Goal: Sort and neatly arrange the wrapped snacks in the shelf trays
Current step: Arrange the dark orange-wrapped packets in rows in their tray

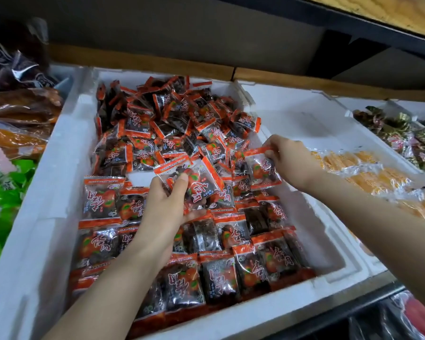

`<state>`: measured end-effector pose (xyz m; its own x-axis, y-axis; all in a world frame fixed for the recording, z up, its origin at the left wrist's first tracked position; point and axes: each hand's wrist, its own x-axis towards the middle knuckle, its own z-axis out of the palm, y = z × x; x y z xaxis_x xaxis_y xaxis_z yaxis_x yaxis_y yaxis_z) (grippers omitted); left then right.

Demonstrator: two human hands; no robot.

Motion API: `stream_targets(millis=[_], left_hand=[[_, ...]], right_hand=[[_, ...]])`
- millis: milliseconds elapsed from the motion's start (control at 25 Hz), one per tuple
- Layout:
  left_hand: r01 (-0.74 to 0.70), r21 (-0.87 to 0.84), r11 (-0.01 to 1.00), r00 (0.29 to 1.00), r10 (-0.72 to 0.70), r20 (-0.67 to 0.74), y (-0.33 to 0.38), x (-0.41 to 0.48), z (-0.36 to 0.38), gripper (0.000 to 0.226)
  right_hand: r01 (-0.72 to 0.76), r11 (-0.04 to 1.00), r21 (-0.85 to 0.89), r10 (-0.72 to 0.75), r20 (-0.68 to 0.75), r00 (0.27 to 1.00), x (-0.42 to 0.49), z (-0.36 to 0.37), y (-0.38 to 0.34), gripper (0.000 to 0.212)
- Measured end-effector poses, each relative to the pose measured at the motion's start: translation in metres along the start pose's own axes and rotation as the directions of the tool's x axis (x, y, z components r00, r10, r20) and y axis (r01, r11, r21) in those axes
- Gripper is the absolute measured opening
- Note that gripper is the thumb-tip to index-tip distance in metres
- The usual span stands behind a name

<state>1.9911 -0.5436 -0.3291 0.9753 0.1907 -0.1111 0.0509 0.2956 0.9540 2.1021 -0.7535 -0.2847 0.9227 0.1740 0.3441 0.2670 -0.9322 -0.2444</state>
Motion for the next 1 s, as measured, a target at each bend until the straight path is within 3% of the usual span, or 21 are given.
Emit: stream_targets(millis=[120, 240, 360, 440, 520, 600, 640, 720, 760, 1000], left_hand=[[-0.007, 0.026, 1.000, 1.000, 0.008, -0.011, 0.000, 0.000, 0.000, 0.009], [-0.023, 0.058, 0.998, 1.000, 0.023, -0.006, -0.002, 0.003, -0.002, 0.015], [-0.014, 0.030, 0.999, 1.000, 0.015, -0.016, 0.000, 0.004, -0.001, 0.015], [-0.002, 0.027, 1.000, 1.000, 0.002, -0.012, 0.000, 0.004, 0.002, 0.020], [0.009, 0.046, 0.999, 1.000, -0.009, -0.001, -0.003, 0.006, 0.003, 0.030], [0.009, 0.052, 0.999, 1.000, -0.009, -0.013, -0.004, 0.009, 0.001, 0.045], [0.015, 0.048, 0.999, 1.000, -0.014, -0.017, -0.005, 0.011, 0.000, 0.051], [0.020, 0.009, 1.000, 1.000, -0.020, -0.021, -0.004, 0.013, -0.001, 0.051], [0.021, -0.005, 1.000, 1.000, -0.021, -0.011, -0.003, 0.012, -0.001, 0.049], [0.090, -0.077, 0.993, 0.989, -0.080, 0.121, 0.003, 0.006, -0.001, 0.030]], right_hand=[[0.014, 0.981, -0.192, 0.016, 0.152, 0.988, 0.010, 0.020, 0.012, 0.031], [0.103, 0.989, -0.108, -0.089, 0.126, 0.988, 0.002, 0.029, 0.012, 0.044], [0.295, 0.942, -0.159, -0.235, 0.314, 0.920, -0.014, 0.032, 0.012, 0.041], [0.278, 0.941, -0.194, -0.183, 0.399, 0.898, -0.021, 0.034, 0.014, 0.043], [0.219, 0.962, -0.165, -0.151, 0.349, 0.925, -0.026, 0.030, 0.006, 0.044], [0.121, 0.992, 0.031, -0.125, 0.223, 0.967, -0.034, 0.026, -0.019, 0.036], [0.032, 0.972, 0.234, -0.083, 0.209, 0.975, -0.041, 0.022, -0.036, 0.032], [-0.193, 0.748, 0.636, -0.032, 0.325, 0.945, -0.058, 0.016, -0.069, 0.027], [-0.258, 0.645, 0.719, -0.041, 0.369, 0.928, -0.066, 0.014, -0.081, 0.023], [-0.361, 0.463, 0.810, 0.000, 0.407, 0.913, -0.071, 0.008, -0.077, 0.022]])
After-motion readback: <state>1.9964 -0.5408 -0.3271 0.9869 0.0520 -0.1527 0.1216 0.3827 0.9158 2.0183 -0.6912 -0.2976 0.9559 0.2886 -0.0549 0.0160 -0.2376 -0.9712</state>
